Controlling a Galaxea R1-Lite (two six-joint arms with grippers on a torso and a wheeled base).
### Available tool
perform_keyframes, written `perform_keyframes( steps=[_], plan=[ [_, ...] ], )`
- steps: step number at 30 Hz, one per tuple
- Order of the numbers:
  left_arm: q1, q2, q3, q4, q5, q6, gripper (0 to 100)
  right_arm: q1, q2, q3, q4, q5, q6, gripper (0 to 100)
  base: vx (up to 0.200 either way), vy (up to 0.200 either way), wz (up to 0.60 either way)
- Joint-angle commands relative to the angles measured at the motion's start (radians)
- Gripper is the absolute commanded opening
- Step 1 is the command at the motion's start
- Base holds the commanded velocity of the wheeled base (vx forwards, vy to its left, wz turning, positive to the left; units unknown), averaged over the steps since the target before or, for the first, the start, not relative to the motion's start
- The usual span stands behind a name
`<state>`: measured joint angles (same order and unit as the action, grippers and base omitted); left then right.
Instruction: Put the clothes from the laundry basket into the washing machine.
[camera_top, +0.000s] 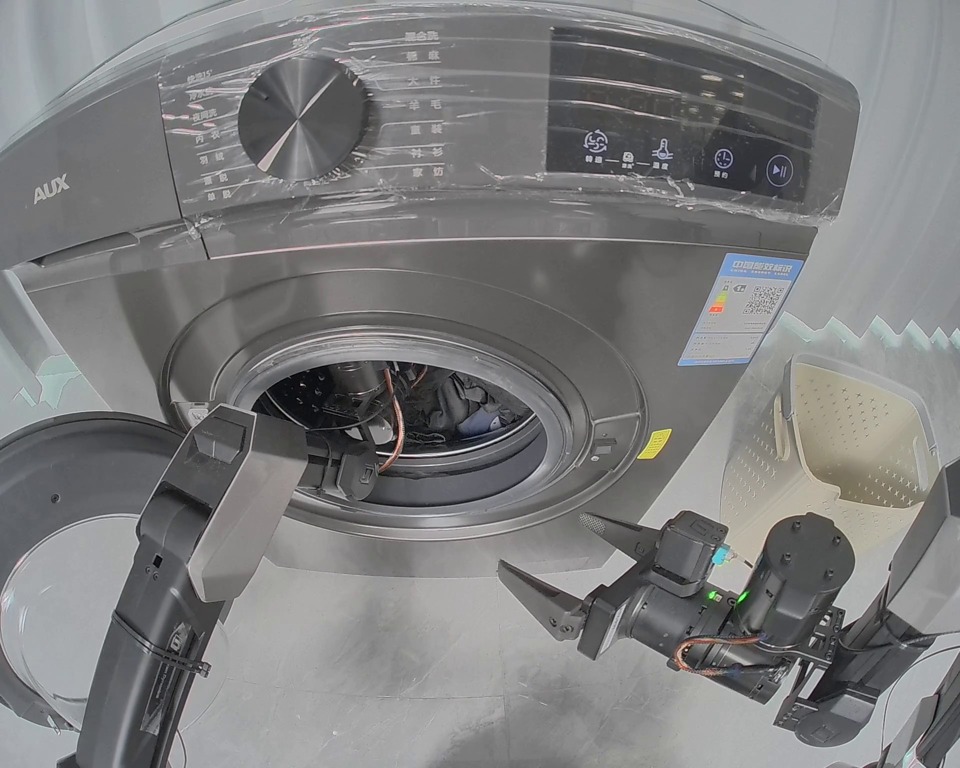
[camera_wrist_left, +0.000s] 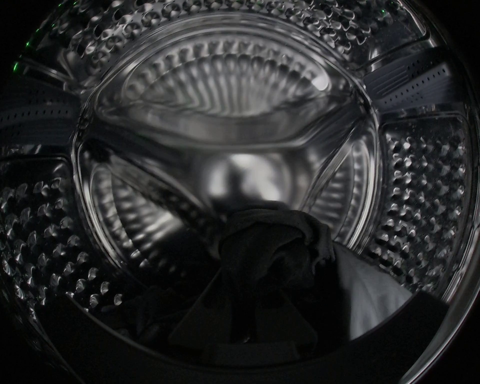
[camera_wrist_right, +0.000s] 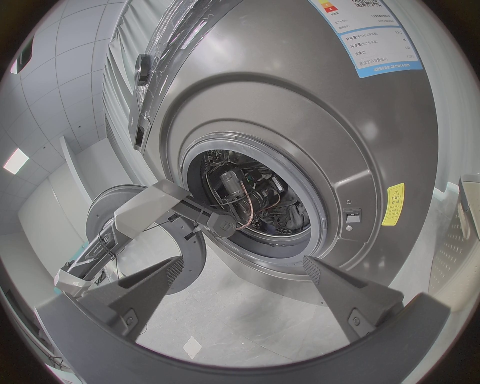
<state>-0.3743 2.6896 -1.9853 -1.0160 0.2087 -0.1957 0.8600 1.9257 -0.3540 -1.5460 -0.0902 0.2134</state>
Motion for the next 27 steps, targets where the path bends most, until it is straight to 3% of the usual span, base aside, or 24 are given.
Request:
perform_keyframes(
  steps=[1,2,8,12,15,21,27],
  plan=[
    [0.003,0.027,-0.015,0.016,0.001,-0.001,0,-0.001,0.004,0.000,0.000,0.000,0.000,100,0.000,0.000,0.00],
    [0.001,0.007,0.016,0.031,0.000,-0.002,100,-0.001,0.004,0.000,0.000,0.000,0.000,100,0.000,0.000,0.00],
    [-0.008,-0.053,0.138,0.022,-0.003,-0.008,100,-0.001,0.002,0.000,0.000,0.000,0.000,100,0.000,0.000,0.00],
    [-0.023,-0.201,0.405,0.017,-0.051,-0.004,100,-0.001,-0.001,0.000,0.000,0.000,0.000,100,0.000,0.000,0.00],
    [-0.038,-0.303,0.582,0.025,-0.092,0.009,100,-0.001,-0.002,0.001,0.000,0.000,0.000,100,0.000,0.000,0.00],
    [-0.049,-0.427,0.832,0.016,-0.100,0.056,100,-0.003,-0.004,0.003,0.000,0.000,0.000,100,0.000,0.000,0.00],
    [-0.098,-0.539,1.037,-0.010,-0.132,0.068,100,-0.003,-0.004,0.009,0.000,0.000,0.000,100,0.000,0.000,0.00]
  ],
)
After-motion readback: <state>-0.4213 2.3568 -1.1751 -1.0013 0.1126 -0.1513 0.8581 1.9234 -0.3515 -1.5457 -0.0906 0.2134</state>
